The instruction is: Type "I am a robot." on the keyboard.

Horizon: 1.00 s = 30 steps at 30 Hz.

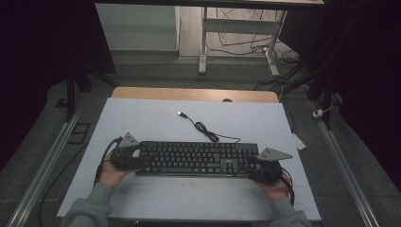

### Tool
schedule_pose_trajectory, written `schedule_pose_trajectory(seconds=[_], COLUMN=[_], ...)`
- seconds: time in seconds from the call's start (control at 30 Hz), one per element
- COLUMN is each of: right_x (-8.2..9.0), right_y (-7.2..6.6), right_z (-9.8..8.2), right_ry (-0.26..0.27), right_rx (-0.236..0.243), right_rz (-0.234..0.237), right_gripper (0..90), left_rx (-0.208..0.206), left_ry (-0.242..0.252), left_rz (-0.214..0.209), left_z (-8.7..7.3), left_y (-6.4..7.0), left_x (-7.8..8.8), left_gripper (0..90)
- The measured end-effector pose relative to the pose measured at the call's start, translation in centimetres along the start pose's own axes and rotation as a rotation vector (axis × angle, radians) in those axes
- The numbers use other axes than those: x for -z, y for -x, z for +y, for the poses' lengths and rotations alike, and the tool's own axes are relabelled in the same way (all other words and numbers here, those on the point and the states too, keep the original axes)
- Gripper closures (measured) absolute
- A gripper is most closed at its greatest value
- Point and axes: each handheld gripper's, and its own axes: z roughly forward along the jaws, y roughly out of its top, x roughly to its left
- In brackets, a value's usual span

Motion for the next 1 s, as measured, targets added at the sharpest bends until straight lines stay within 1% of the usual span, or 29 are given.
schedule_pose_trajectory(seconds=[0.13, 0.17, 0.33, 0.53, 0.77, 0.9, 1.0], right_x=[0.0, 0.0, -0.1, -0.2, -0.3, -0.3, -0.3], right_y=[0.0, -0.1, -0.1, -0.1, -0.1, -0.1, -0.1], right_z=[0.0, 0.0, 0.0, 0.0, 0.0, 0.0, 0.0], right_ry=[-0.005, -0.009, -0.006, -0.011, -0.009, -0.014, -0.020], right_rx=[0.004, 0.006, 0.007, 0.009, 0.007, 0.007, 0.009], right_rz=[0.003, -0.003, 0.005, 0.003, 0.003, -0.002, -0.009], right_gripper=[51.5, 51.5, 51.6, 51.6, 51.6, 51.7, 51.7], left_rx=[-0.001, -0.005, -0.023, -0.035, -0.042, -0.048, -0.049], left_ry=[0.025, 0.027, 0.032, 0.027, 0.026, 0.017, 0.019], left_rz=[-0.035, -0.039, -0.051, -0.058, -0.061, -0.061, -0.066], left_z=[0.4, 0.5, 0.8, 1.0, 1.0, 1.0, 1.1], left_y=[0.6, 0.7, 1.4, 1.8, 2.0, 2.1, 2.3], left_x=[0.2, 0.2, 0.3, 0.1, 0.0, -0.1, -0.2], left_gripper=[33.7, 33.7, 33.8, 33.9, 33.9, 34.0, 34.2])
